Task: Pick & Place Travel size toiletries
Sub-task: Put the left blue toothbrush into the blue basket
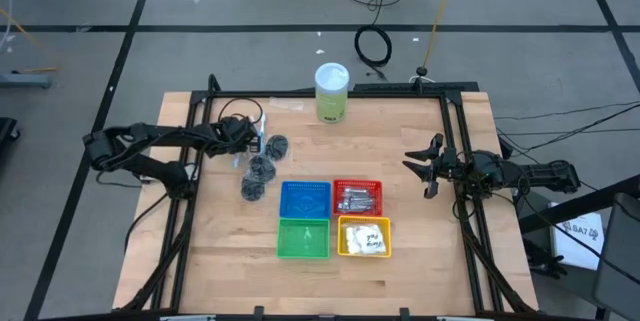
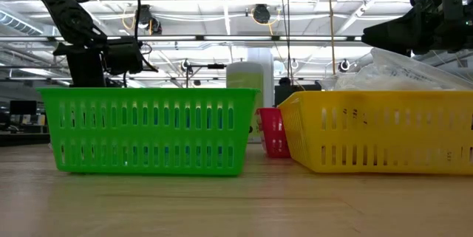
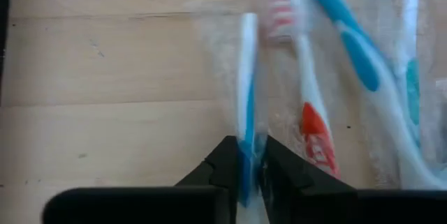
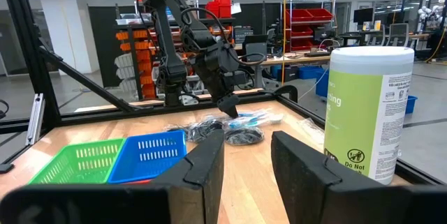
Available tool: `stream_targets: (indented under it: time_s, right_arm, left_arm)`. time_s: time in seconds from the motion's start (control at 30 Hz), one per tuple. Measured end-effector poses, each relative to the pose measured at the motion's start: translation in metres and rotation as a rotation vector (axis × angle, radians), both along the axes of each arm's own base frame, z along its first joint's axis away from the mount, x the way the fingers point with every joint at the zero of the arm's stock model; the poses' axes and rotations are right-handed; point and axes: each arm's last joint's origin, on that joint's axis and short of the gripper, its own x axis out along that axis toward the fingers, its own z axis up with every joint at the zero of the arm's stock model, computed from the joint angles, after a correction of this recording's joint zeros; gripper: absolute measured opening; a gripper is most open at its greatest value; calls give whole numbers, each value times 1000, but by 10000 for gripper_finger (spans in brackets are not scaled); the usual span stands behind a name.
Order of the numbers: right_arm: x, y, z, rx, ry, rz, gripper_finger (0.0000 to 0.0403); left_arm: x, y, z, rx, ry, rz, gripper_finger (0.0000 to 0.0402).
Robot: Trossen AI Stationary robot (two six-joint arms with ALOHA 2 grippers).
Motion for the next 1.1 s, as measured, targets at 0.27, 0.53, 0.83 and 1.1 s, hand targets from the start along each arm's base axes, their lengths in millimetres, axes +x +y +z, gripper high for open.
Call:
stream_targets:
  time_s: [0.27,0.53,0.83,1.1]
  right_arm:
    - [0,0,0,0,0,0,110]
    - [0,0,0,0,0,-1,110]
    - [0,0,0,0,0,0,110]
    - [0,0,0,0,0,-1,110]
  left_arm:
    - [2,0,6,25,-3,-32,12]
    - [9,2,21,95,9,-75,7]
    - [18,0,38,134,73,-102,7]
    - [33,-2,56,169,56,-182,8]
